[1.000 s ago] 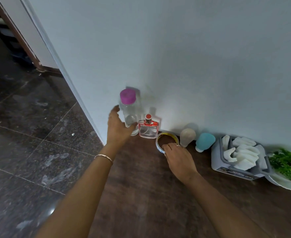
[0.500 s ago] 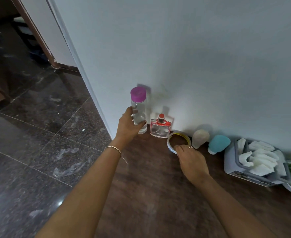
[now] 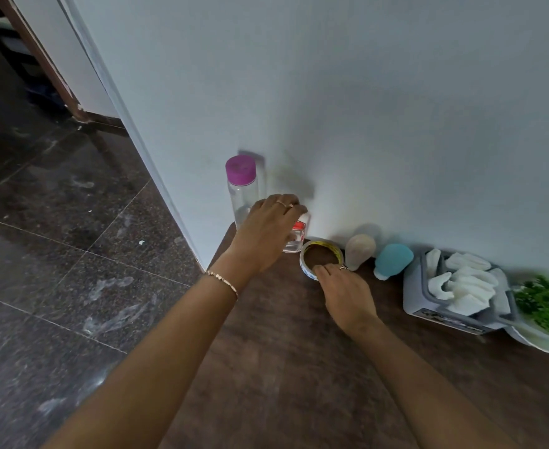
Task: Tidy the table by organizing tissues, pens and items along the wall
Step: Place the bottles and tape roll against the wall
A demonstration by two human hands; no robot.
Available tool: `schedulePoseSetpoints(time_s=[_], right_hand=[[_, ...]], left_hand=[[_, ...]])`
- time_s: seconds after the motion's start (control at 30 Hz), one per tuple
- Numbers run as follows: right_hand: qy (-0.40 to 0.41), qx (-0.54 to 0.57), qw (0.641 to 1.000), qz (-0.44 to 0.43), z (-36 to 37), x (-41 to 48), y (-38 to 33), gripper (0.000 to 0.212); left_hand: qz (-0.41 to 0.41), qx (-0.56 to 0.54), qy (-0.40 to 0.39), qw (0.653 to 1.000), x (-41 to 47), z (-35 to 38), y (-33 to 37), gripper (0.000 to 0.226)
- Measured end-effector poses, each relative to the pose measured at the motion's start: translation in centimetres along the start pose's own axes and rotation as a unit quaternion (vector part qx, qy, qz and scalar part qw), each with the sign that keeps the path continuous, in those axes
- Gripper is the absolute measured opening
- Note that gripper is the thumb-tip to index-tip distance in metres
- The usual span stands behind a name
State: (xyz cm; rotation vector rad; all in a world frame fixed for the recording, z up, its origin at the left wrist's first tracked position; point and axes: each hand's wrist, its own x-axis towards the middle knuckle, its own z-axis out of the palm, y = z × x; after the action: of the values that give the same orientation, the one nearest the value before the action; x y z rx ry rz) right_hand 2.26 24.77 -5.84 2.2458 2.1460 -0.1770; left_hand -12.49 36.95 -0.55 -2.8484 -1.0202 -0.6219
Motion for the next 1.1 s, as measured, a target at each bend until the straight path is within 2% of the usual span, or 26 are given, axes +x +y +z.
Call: schedulePoseSetpoints(time_s=[0.07, 0.13, 0.23, 0.37, 0.73, 0.93, 1.0, 1.1], right_hand=[[-0.003, 0.002, 1.000, -0.003, -0.2, 0.0, 0.1, 0.050], [-0.005, 0.007, 1.000, -0.003, -0.3, -0.1, 0.2, 0.052], [-0.007, 0.010, 1.000, -0.006, -0.1, -0.1, 0.4, 0.053], [-0.004, 0.011, 1.000, -0.014, 0.2, 0.0, 0.7, 0.052], [-0.002, 0.007, 0.999, -0.035, 0.6, 0.3, 1.1, 0.054], [0.044, 0.036, 0.998, -0.029, 1.5, -0.8, 1.8, 0.053], [0.054, 0.044, 0.997, -0.023, 1.8, -1.8, 2.2, 0.051], [0.066, 0.041, 0.997, -0.012, 2.5, -3.5, 3.0, 0.046]], left_hand=[[0.009, 0.087, -0.096, 0.992, 1.1, -0.1, -0.3, 0.051], [0.008, 0.136, -0.147, 0.980, 2.0, -0.2, -0.5, 0.043], [0.011, 0.140, -0.193, 0.971, 3.3, -0.8, -0.3, 0.036], [0.021, 0.126, -0.225, 0.966, 4.2, -1.5, -0.3, 0.039], [0.022, 0.091, -0.233, 0.968, 4.0, -2.2, -0.3, 0.042], [0.001, 0.065, -0.227, 0.972, 3.6, -2.4, -0.3, 0.044], [-0.001, 0.063, -0.207, 0.976, 3.5, -2.5, 0.0, 0.045], [0.013, 0.061, -0.125, 0.990, 3.2, -2.5, 1.3, 0.044]])
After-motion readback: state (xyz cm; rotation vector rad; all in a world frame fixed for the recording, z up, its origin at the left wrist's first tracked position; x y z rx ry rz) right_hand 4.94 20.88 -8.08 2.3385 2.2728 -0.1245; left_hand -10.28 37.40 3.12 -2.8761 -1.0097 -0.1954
